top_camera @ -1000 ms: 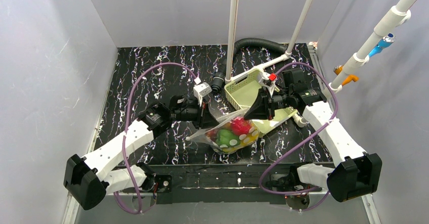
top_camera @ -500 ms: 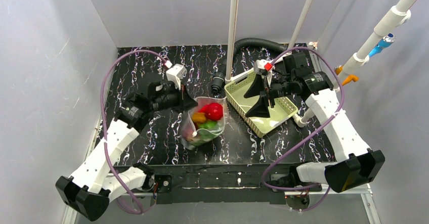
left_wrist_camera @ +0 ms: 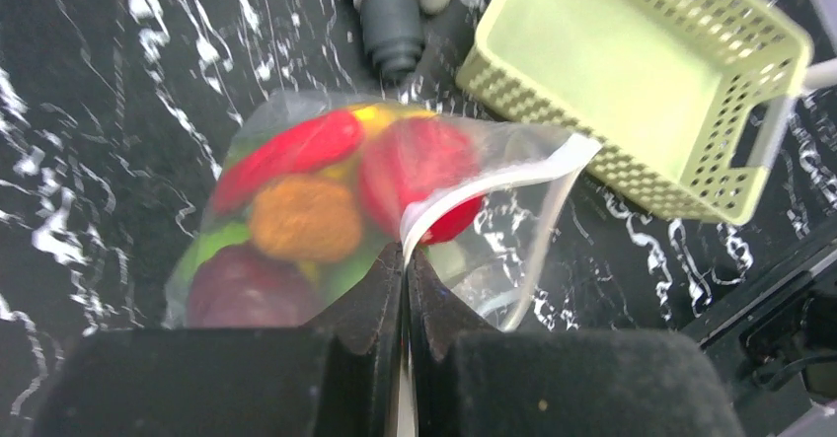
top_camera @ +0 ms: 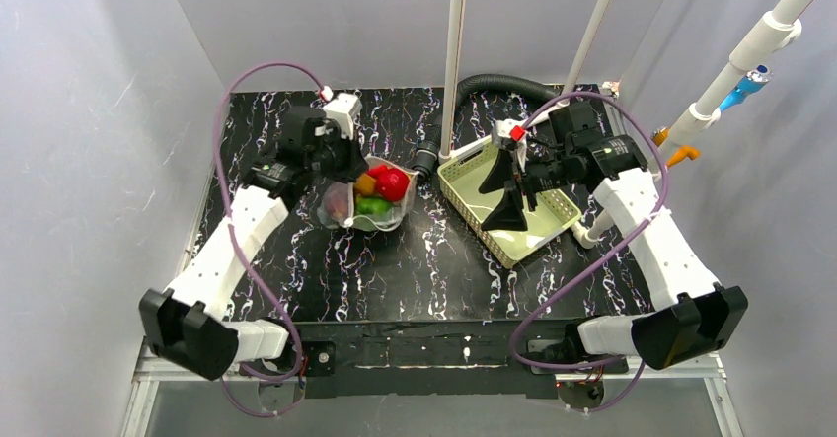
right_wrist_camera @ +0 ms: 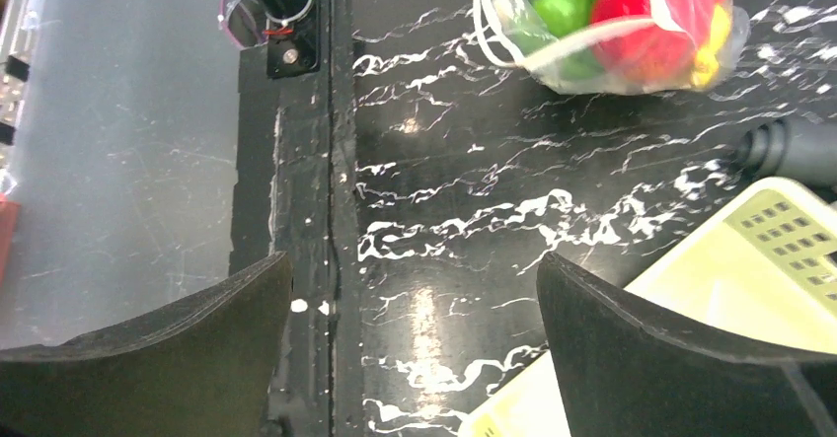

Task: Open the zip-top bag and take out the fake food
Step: Open the zipper of the food storage bag at the center of the board.

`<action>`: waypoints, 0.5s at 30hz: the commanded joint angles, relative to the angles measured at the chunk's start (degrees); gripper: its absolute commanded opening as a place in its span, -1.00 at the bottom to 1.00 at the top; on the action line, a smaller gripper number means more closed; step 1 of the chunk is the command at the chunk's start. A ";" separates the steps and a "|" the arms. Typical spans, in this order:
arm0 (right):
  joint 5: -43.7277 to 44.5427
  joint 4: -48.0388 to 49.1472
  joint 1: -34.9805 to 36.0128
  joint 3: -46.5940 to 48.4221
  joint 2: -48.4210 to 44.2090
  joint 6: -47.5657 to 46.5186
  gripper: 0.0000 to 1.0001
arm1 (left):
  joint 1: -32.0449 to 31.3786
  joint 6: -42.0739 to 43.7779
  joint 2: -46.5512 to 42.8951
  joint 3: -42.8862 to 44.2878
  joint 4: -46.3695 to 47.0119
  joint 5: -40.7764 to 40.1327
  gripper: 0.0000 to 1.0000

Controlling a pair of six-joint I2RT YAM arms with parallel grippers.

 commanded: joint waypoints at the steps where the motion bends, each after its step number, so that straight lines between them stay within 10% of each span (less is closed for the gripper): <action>1: -2.59 1.95 1.72 -3.41 1.99 -0.50 0.97 | 0.14 -0.68 4.13 -6.30 5.66 2.14 -1.00; 15: 1.79 7.97 16.73 -0.01 12.81 -0.94 0.97 | 0.14 -11.15 6.85 -14.55 15.68 17.14 -1.00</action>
